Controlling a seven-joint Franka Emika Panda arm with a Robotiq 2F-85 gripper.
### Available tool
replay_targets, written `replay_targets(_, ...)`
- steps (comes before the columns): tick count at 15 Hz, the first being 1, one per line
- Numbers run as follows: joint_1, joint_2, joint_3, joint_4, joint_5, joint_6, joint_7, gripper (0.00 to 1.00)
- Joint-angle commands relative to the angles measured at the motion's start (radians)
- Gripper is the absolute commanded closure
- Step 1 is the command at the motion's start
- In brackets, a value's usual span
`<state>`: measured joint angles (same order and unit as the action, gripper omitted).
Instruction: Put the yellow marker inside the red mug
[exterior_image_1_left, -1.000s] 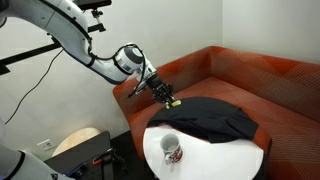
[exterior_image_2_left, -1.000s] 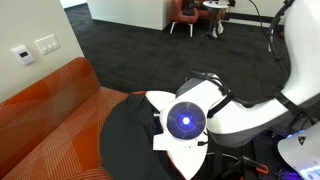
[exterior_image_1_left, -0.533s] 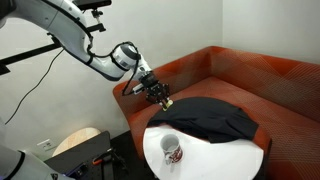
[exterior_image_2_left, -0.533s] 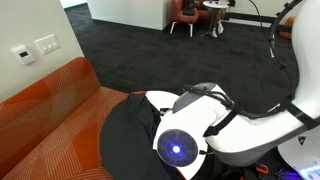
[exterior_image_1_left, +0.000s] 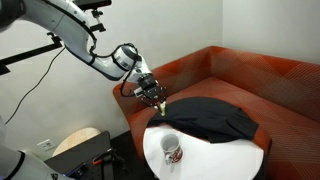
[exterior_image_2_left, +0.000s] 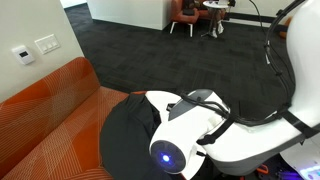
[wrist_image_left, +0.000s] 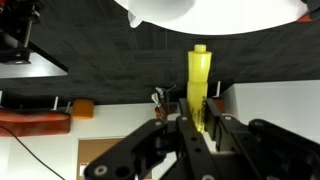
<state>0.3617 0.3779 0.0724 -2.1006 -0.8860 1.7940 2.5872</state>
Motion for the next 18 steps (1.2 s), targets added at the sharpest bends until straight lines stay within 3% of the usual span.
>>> replay_targets(1, 0.042, 0.042, -0.067, 0.059, 0.058, -0.062, 0.01, 0.95)
replay_targets(7, 0.058, 0.108, -0.157, 0.082, 0.14, -0.043, 0.01, 0.95)
replay_targets(17, 0.032, 0.267, -0.137, 0.166, 0.153, -0.032, 0.005, 0.95)
replay_targets(18, -0.009, 0.284, -0.095, 0.186, 0.139, -0.048, 0.01, 0.95)
